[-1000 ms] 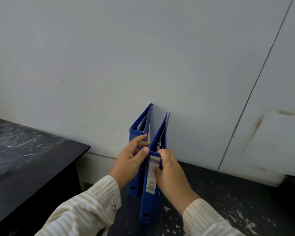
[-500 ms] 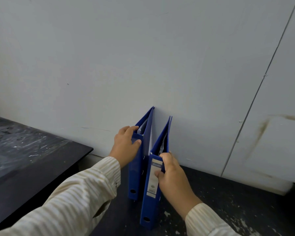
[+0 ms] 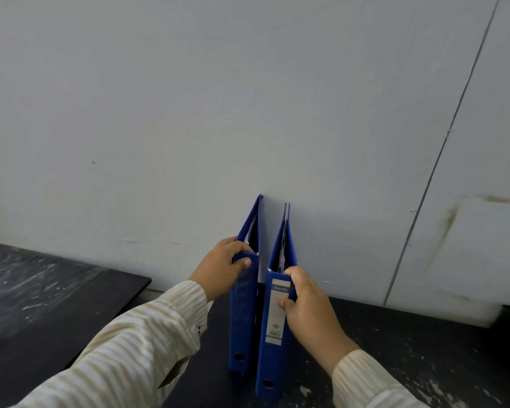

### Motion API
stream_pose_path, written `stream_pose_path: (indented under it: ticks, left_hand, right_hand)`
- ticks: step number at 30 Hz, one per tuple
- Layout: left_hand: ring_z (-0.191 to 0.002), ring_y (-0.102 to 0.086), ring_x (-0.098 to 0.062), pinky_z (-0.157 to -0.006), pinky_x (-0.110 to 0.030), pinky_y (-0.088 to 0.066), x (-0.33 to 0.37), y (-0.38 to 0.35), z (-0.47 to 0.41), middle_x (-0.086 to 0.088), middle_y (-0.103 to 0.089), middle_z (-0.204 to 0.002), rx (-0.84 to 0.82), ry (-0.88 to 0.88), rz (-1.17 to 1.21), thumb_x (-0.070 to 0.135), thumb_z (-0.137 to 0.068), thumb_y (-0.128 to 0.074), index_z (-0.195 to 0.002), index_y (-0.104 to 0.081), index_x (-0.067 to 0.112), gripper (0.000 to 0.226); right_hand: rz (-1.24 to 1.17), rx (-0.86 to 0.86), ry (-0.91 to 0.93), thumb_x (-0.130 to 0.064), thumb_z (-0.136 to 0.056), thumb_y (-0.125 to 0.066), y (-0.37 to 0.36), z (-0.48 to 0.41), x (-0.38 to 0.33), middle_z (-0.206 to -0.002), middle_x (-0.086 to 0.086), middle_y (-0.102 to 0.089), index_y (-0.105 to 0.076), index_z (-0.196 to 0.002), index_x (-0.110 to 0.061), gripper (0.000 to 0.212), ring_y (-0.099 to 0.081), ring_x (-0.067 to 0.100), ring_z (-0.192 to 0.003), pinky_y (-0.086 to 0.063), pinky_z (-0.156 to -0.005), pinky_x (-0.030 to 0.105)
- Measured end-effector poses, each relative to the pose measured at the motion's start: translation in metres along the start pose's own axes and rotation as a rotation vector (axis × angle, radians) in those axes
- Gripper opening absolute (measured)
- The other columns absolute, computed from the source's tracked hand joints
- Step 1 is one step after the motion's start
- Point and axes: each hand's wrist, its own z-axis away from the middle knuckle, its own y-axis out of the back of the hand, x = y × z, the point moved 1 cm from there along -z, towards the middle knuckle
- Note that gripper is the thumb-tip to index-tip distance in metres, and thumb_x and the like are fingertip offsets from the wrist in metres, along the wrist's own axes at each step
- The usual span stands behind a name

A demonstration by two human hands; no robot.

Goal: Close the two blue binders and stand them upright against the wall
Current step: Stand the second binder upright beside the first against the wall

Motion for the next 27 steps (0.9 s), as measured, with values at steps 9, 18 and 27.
stream_pose_path:
  ticks: [9, 18, 27]
  left_hand:
    - [-0.092, -0.054, -0.011, -0.080, -0.021, -0.039, -0.006, 0.003, -0.003, 0.008, -0.052, -0.104, 0.004, -0.051, 0.021, 0.018, -0.091, -0.058, -0.094, -0.062, 0.017, 0.005]
    - [-0.092, -0.053, -0.012, -0.082, -0.024, -0.041, -0.010, 0.001, -0.005, 0.008, -0.048, -0.104, 0.000, -0.072, 0.020, 0.021, -0.091, -0.059, -0.090, -0.059, 0.020, 0.001]
    - [-0.078, -0.049, -0.006, -0.071, -0.017, -0.038, -0.011, 0.001, -0.006, 0.007, -0.049, -0.096, 0.008, -0.086, 0.027, 0.023, -0.087, -0.064, -0.086, -0.056, 0.018, 0.008]
  right_hand:
    - [0.021, 0.045, -0.034, -0.012, -0.091, -0.057, -0.014, -0.020, -0.001, -0.104, -0.004, -0.055, -0.043, -0.101, -0.027, 0.023, -0.057, 0.009, -0.090, -0.054, -0.072, 0.024]
    - [0.008, 0.033, -0.044, -0.016, -0.090, -0.059, -0.019, -0.030, 0.001, -0.101, -0.005, -0.057, -0.044, -0.103, -0.027, 0.022, -0.057, 0.006, -0.088, -0.051, -0.066, 0.018]
    - [0.008, 0.038, -0.048, -0.013, -0.090, -0.059, -0.017, -0.033, 0.005, -0.101, -0.004, -0.057, -0.044, -0.102, -0.027, 0.024, -0.056, 0.006, -0.087, -0.053, -0.068, 0.020]
